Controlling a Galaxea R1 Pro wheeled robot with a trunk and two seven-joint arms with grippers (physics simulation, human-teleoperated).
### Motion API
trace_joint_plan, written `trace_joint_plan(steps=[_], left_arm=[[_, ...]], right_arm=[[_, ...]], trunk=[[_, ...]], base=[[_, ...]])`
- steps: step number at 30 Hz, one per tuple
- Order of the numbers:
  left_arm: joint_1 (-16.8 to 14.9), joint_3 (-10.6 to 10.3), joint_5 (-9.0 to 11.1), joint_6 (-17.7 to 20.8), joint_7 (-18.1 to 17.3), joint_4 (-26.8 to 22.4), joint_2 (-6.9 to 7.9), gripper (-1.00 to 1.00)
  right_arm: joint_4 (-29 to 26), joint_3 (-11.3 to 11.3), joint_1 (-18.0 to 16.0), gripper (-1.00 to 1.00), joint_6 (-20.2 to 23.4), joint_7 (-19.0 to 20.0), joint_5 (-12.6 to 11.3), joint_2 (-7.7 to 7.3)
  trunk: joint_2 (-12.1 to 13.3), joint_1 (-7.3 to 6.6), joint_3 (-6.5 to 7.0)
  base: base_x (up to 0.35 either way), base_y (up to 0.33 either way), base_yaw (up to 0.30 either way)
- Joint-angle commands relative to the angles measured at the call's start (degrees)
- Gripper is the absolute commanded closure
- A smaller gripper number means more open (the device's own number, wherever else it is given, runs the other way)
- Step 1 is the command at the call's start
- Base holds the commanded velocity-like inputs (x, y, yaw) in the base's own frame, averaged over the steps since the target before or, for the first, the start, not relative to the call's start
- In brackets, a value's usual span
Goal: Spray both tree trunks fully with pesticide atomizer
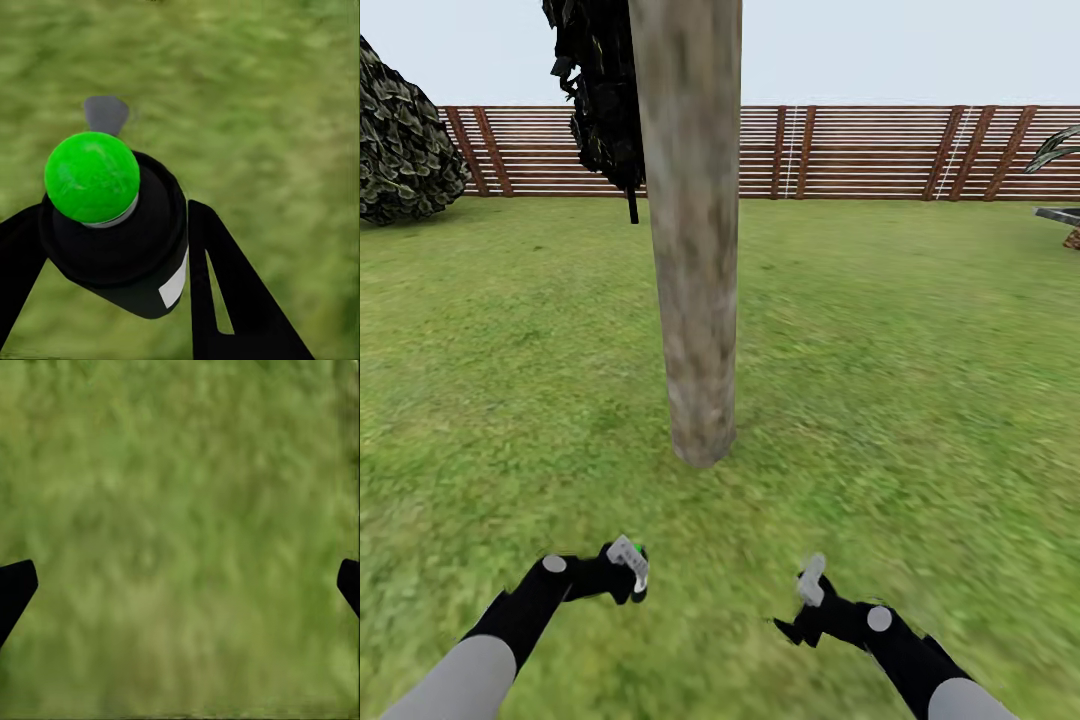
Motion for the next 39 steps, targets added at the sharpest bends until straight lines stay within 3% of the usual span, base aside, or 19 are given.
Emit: trace_joint_plan(steps=[1,2,3,4,5,8,9,12,15,16,22,25,31,39], left_arm=[[0.0,0.0,1.9,0.0,2.3,1.0,-0.08,1.0],[0.0,0.0,6.4,-0.1,8.0,3.0,-0.28,1.0],[0.0,0.0,8.0,-0.2,10.3,3.5,-0.55,1.0],[0.1,-0.2,10.0,-0.4,15.0,4.0,-2.02,1.0],[0.1,-0.3,10.5,-0.4,17.8,4.2,-3.28,1.0],[0.2,-0.4,11.1,-0.1,21.5,4.8,-4.93,1.0],[0.2,-0.3,11.4,0.0,25.6,5.2,-5.85,1.0],[0.3,-0.1,11.7,0.1,33.9,5.2,-6.82,1.0],[0.3,0.1,11.9,0.1,41.5,5.1,-8.14,1.0],[0.3,0.1,12.3,0.2,44.0,4.7,-9.86,1.0],[0.3,0.0,12.5,0.2,44.6,4.6,-11.65,1.0],[0.2,0.0,12.9,0.3,44.6,4.6,-11.72,1.0],[0.2,-0.1,16.6,3.6,44.4,4.6,-11.4,1.0],[0.1,-0.1,17.4,4.3,44.4,4.6,-11.33,1.0]], right_arm=[[2.4,-2.8,0.2,-1.0,-2.6,-1.7,-1.3,-0.73],[7.9,-11.6,0.7,-1.0,-8.8,-3.6,-5.4,-3.38],[9.9,-15.2,1.0,-1.0,-11.0,-4.0,-6.9,-4.8],[13.6,-21.5,1.4,-1.0,-15.0,-4.3,-9.2,-7.67],[15.5,-24.6,1.8,-1.0,-16.8,-4.5,-10.1,-8.95],[17.1,-28.4,3.1,-1.0,-18.9,-4.7,-10.8,-10.21],[17.5,-31.9,5.2,-1.0,-21.5,-5.6,-11.5,-10.44],[17.8,-36.4,7.0,-1.0,-26.4,-8.6,-12.0,-10.17],[18.5,-38.1,8.2,-1.0,-32.0,-11.8,-12.1,-10.05],[18.7,-38.5,9.2,-1.0,-34.4,-12.5,-12.1,-10.02],[18.8,-38.6,9.5,-1.0,-35.0,-12.8,-12.1,-10.07],[18.8,-38.6,9.5,-1.0,-35.0,-12.8,-12.1,-10.08],[18.8,-38.7,9.6,-1.0,-35.0,-12.8,-12.2,-10.05],[19.3,-38.7,9.6,-1.0,-34.9,-12.8,-12.2,-10.02]], trunk=[[0.0,0.0,0.01],[0.0,0.0,0.01],[0.0,0.0,0.01],[0.0,0.0,0.01],[0.0,0.0,0.01],[0.0,0.0,0.01],[0.0,0.0,0.01],[0.0,0.0,0.01],[0.0,0.0,0.01],[0.0,0.0,0.01],[0.0,0.0,0.01],[0.0,0.0,0.01],[0.0,0.0,0.01],[0.0,0.0,0.01]], base=[[0.0,0.0,0.0],[0.0,0.0,0.0],[0.0,0.0,0.0],[0.0,0.0,0.0],[0.0,0.0,0.0],[0.0,0.0,0.0],[0.0,0.0,0.0],[0.0,0.0,0.0],[0.0,0.0,0.0],[0.0,0.0,0.0],[0.0,0.0,0.0],[0.0,0.0,0.0],[0.176,0.0,0.0],[0.325,0.025,-0.047]])
